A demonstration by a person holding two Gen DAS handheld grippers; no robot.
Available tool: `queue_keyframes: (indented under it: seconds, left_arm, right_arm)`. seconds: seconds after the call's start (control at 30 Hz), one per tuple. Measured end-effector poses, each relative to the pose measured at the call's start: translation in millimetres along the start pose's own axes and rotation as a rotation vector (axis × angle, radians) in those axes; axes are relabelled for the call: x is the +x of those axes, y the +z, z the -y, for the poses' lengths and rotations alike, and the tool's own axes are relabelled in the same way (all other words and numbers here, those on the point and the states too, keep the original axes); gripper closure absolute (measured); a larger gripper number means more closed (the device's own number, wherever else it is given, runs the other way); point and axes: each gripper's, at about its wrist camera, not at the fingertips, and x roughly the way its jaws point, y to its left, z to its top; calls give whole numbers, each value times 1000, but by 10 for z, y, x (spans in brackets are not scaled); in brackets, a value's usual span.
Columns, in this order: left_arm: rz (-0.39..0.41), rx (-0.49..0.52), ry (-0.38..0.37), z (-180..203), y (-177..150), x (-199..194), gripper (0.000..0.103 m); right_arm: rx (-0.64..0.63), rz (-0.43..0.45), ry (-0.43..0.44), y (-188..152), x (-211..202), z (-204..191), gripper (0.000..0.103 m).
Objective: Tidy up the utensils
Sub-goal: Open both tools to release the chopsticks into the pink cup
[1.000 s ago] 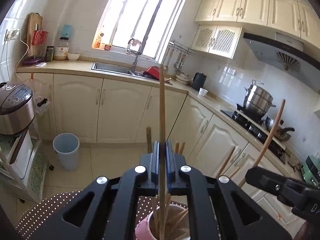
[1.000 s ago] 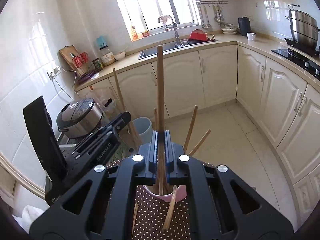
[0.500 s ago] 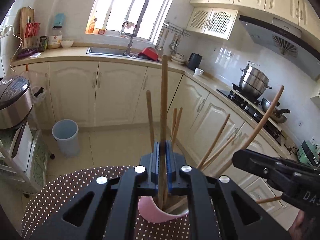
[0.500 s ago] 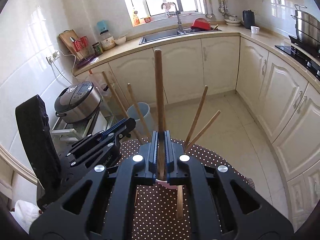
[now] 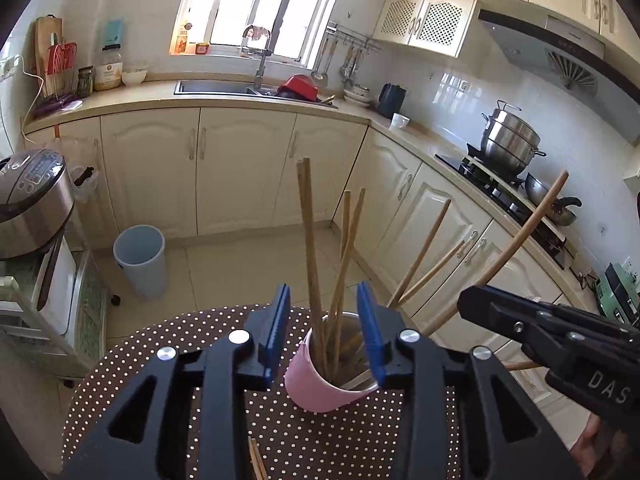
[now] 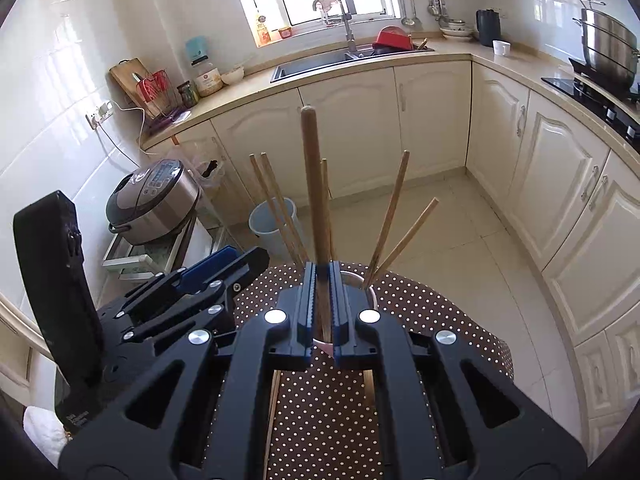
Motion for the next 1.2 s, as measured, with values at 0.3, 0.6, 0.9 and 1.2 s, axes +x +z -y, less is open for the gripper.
queue_keyframes:
  seconds: [0.3, 0.6, 0.9, 1.2]
  left_arm:
    - [3, 1, 13, 5, 10, -283, 54]
    - [11, -12, 26, -73, 14, -556, 49]
    - [-3, -1, 41, -185, -48, -797, 47]
    - [-51, -20, 67, -350, -231, -929, 47]
  right_arm:
    - [-10, 9, -20, -26, -126, -86, 82]
    - [-42, 54, -36, -74, -351, -229, 54]
    - [-56, 58, -57, -212, -522, -372, 54]
    - [-53, 35, -52, -391, -609, -450, 54]
